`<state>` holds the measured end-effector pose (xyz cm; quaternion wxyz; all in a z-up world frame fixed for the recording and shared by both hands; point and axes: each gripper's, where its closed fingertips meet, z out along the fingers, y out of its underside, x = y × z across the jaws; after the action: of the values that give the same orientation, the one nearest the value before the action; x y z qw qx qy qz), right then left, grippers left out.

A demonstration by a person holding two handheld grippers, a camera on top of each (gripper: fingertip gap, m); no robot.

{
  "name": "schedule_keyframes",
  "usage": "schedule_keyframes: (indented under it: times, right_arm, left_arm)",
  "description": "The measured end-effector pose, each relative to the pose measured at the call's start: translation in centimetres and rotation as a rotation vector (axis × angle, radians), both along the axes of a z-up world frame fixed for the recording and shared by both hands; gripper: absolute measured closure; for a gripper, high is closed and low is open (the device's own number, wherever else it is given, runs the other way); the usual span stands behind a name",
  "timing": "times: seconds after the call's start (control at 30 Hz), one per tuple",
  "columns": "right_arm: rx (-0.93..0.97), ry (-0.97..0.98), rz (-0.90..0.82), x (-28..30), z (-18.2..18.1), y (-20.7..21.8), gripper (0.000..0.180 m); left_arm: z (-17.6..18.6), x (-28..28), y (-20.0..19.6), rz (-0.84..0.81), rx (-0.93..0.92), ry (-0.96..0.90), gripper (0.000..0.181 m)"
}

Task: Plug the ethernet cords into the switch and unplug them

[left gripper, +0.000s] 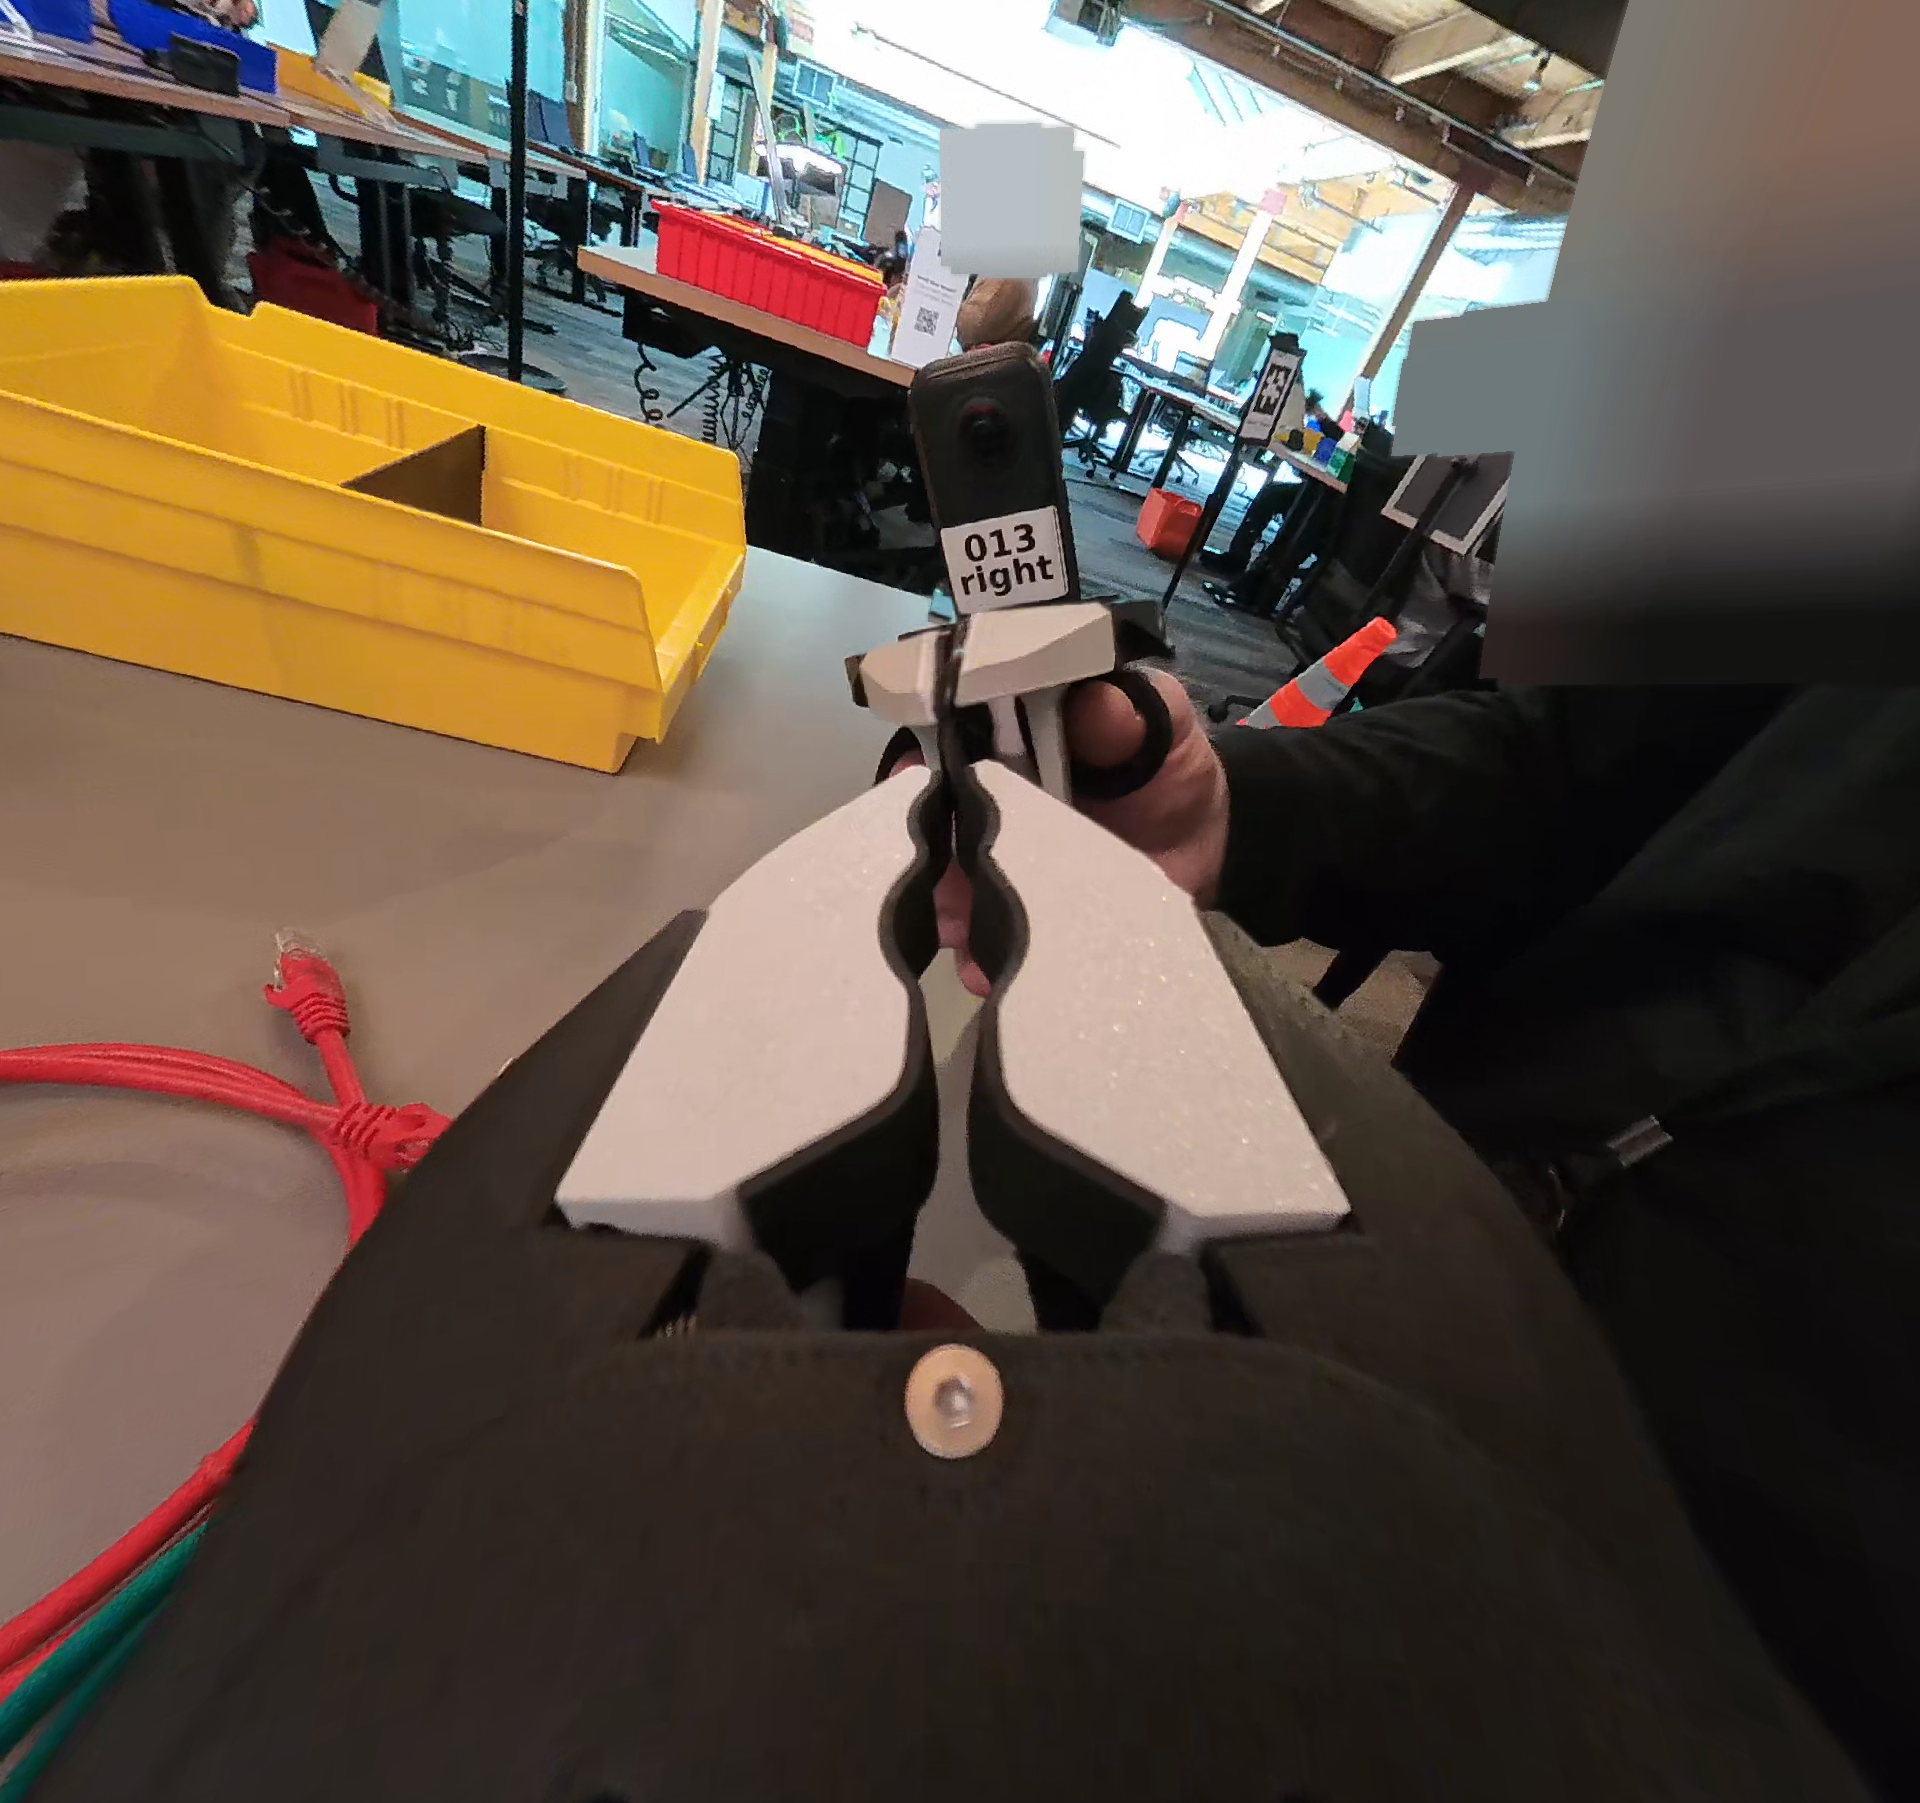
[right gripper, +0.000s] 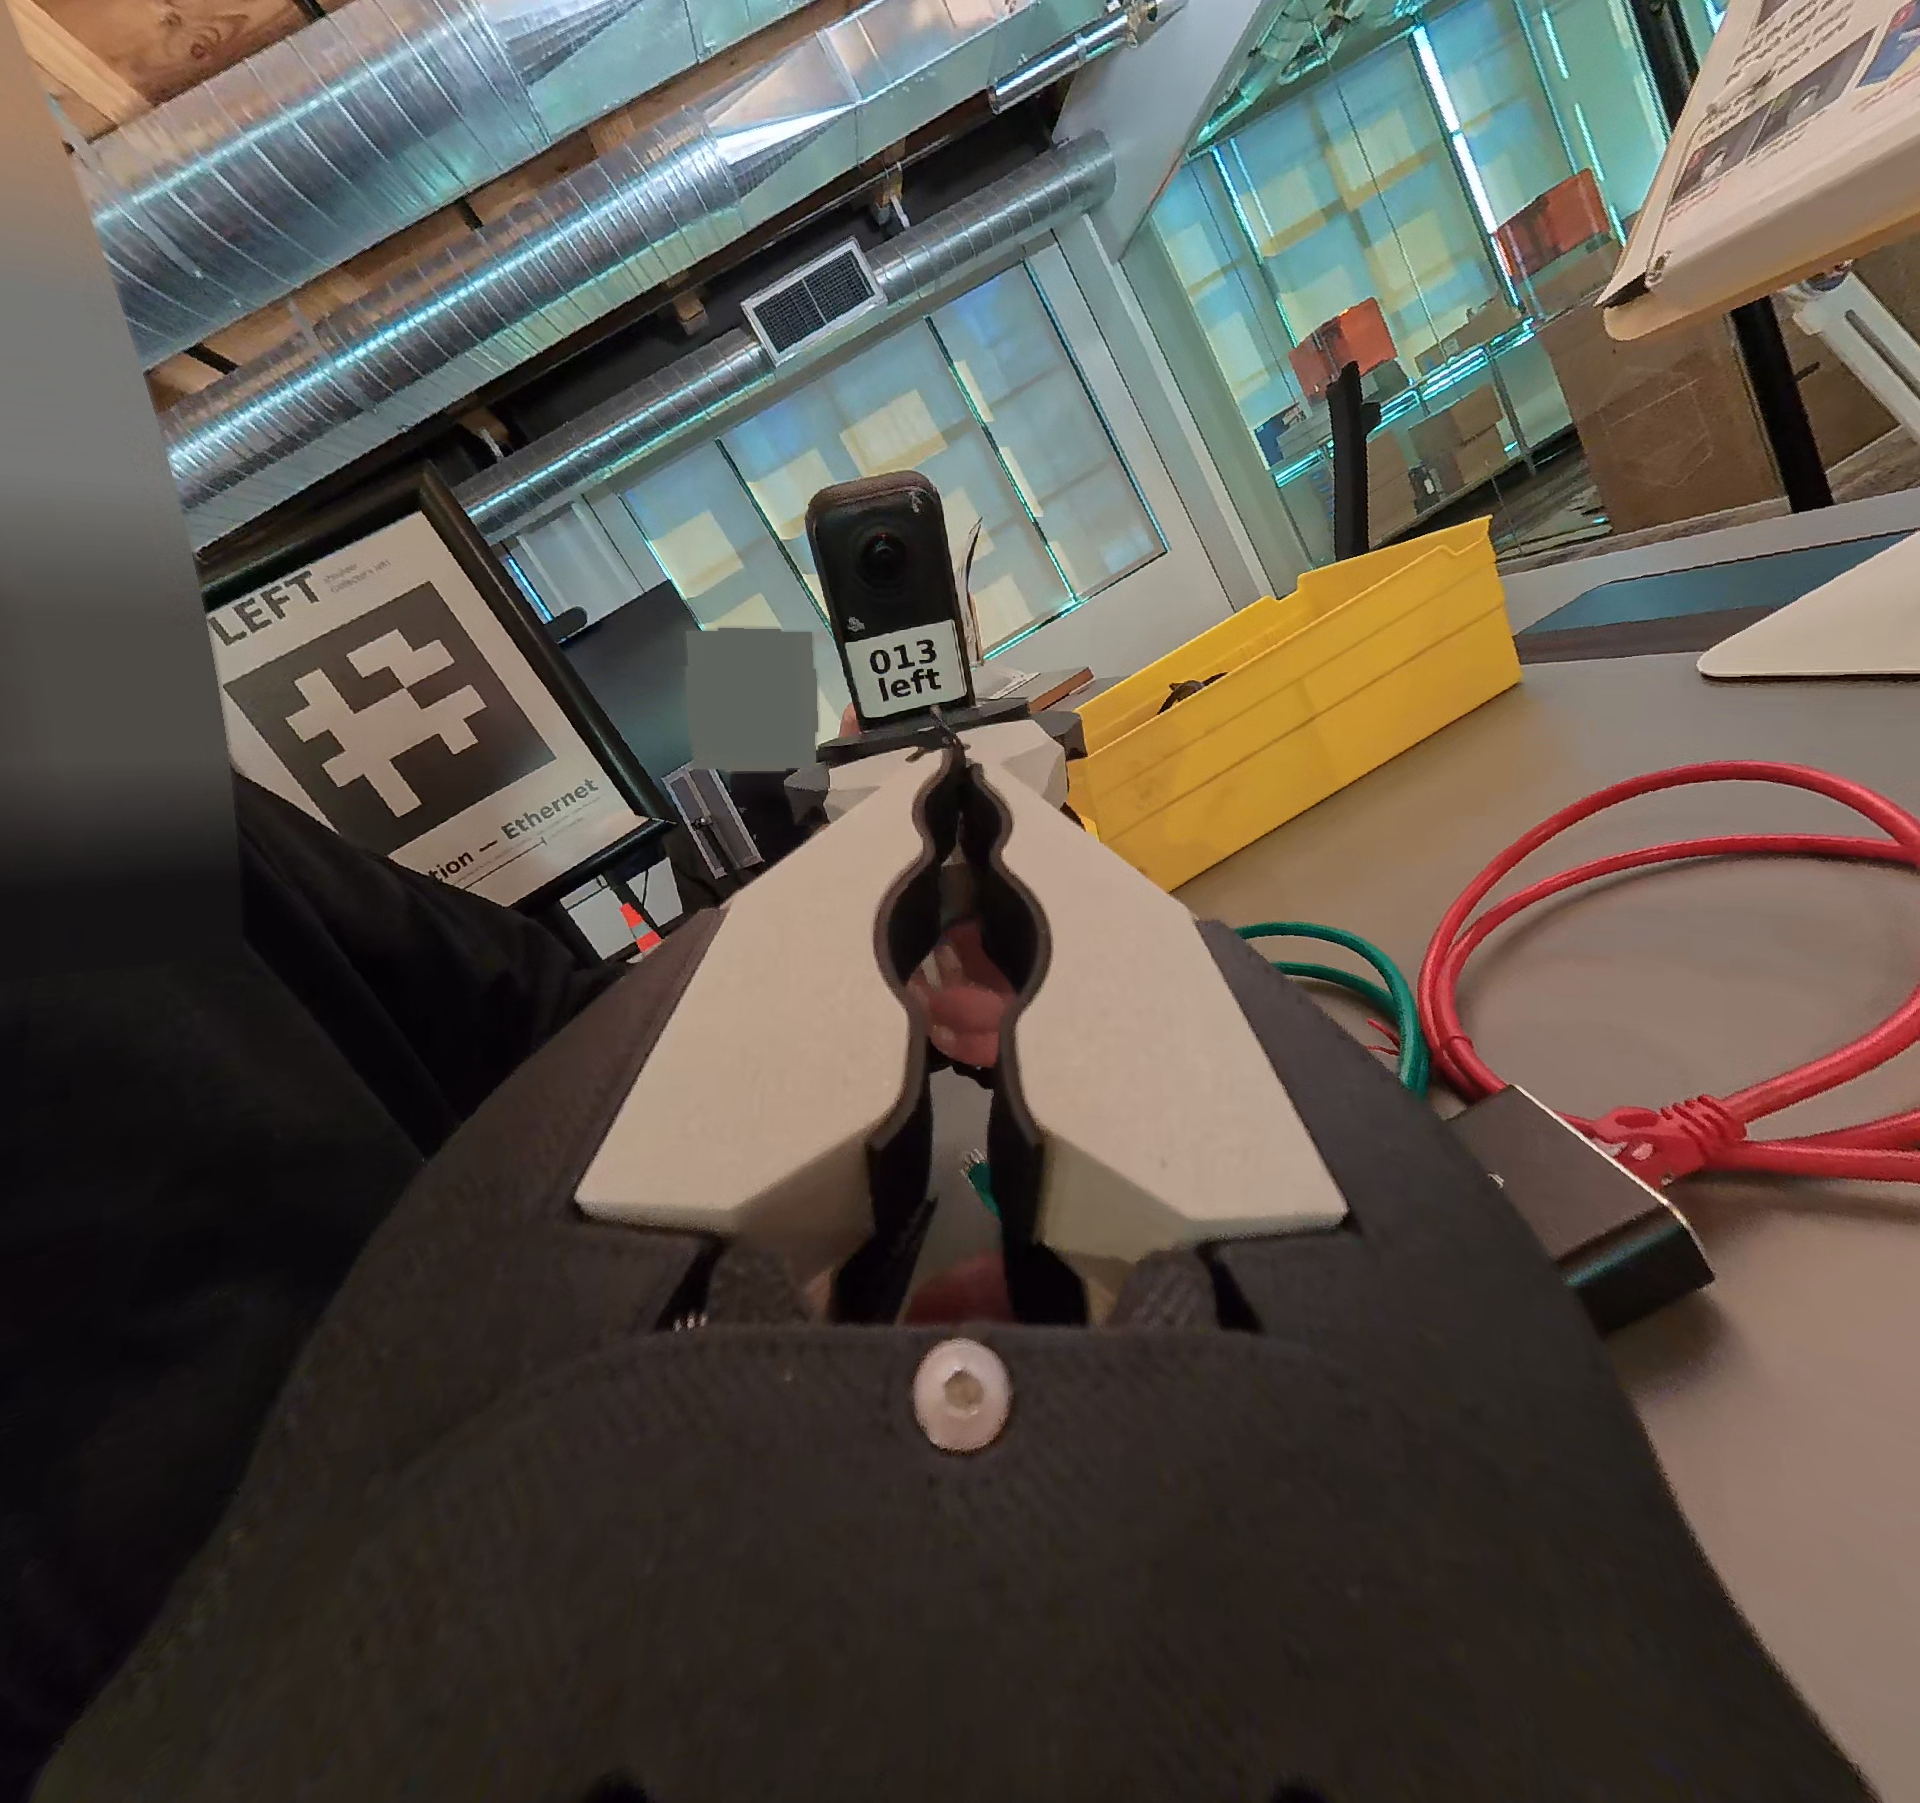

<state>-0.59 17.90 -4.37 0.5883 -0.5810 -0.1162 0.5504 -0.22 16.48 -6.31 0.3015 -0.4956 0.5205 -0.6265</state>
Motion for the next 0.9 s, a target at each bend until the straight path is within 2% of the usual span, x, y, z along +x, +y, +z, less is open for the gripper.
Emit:
schedule_keyframes:
  times: [0.2,0.33,0.43,0.63,0.9]
  right_arm:
    - [0.007,-0.026,0.001,-0.2,-0.1,-0.1,0.18]
    - [0.009,-0.045,0.019,-0.4,-0.2,-0.2,0.173]
    - [0.012,-0.086,0.015,-0.5,-0.6,-0.2,0.18]
    - [-0.002,-0.191,-0.005,-0.4,-1.7,0.1,0.18]
    - [0.004,-0.229,-0.001,-0.6,-2.0,0.0,0.18]
  left_arm:
    - [-0.2,-0.3,0.0,-0.011,0.025,0.031,0.18]
    - [-0.6,-0.3,0.0,-0.017,0.026,0.056,0.18]
    - [-0.8,-0.3,-0.3,-0.033,0.024,0.074,0.18]
    - [-1.9,-0.3,-0.4,-0.045,0.036,0.138,0.18]
    - [-2.6,-0.6,-0.5,-0.061,0.089,0.198,0.18]
